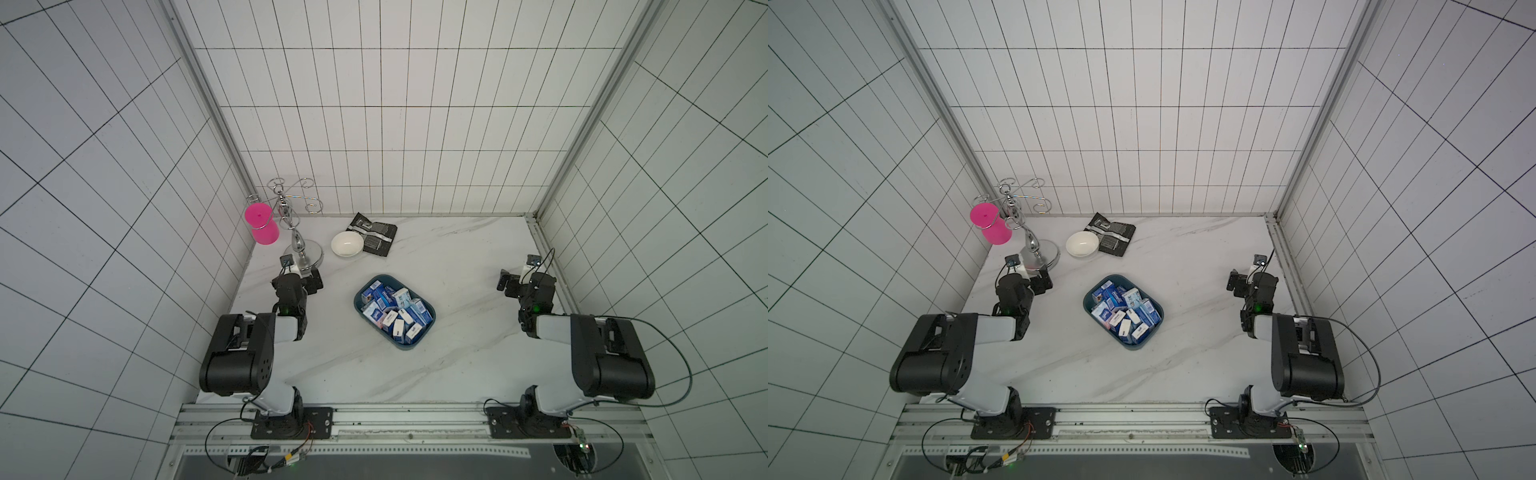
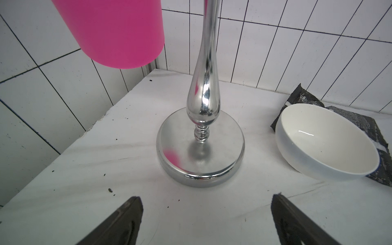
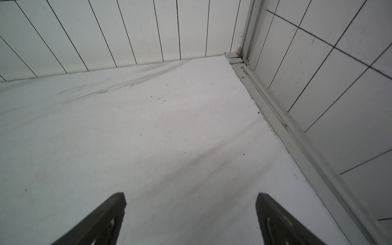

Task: Take the pocket tissues out of the storage box
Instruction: Pick up the pocket tissues from the storage box.

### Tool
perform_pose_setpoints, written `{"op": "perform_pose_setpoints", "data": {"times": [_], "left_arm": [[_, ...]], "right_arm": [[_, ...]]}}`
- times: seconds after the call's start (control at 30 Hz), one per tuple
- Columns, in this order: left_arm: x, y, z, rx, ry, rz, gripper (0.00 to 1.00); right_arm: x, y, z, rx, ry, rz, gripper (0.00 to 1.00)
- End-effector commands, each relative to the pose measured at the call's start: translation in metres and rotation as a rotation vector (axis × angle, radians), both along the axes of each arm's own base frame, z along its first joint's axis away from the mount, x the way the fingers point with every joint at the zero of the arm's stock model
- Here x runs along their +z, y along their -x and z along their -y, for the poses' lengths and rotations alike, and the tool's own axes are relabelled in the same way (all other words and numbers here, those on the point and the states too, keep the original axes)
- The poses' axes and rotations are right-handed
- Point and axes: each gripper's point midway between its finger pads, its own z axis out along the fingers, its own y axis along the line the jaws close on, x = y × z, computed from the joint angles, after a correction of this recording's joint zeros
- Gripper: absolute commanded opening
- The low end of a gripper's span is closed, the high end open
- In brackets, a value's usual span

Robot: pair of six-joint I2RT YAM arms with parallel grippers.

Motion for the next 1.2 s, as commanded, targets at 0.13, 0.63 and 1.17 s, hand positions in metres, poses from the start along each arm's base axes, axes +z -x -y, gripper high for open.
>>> {"op": "perform_pose_setpoints", "data": {"times": [0.13, 0.63, 1.17], "left_arm": [[0.031, -0.004, -0.003, 0.026, -0.016, 0.005, 0.99], [0.155, 0.004, 0.073, 0.093, -0.096, -0.236, 0.96], [0.136, 0.068, 0.177, -0.114, -0.033, -0.376, 0.98]], "right_arm": [[-0.001, 0.002, -0.003, 0.033, 0.004, -0.004, 0.99], [0.056, 0.017, -0.036, 0.135, -0.066, -0.129, 0.99], [0.08, 0.016, -0.075, 0.256, -0.214, -0.078, 0.99]]}}
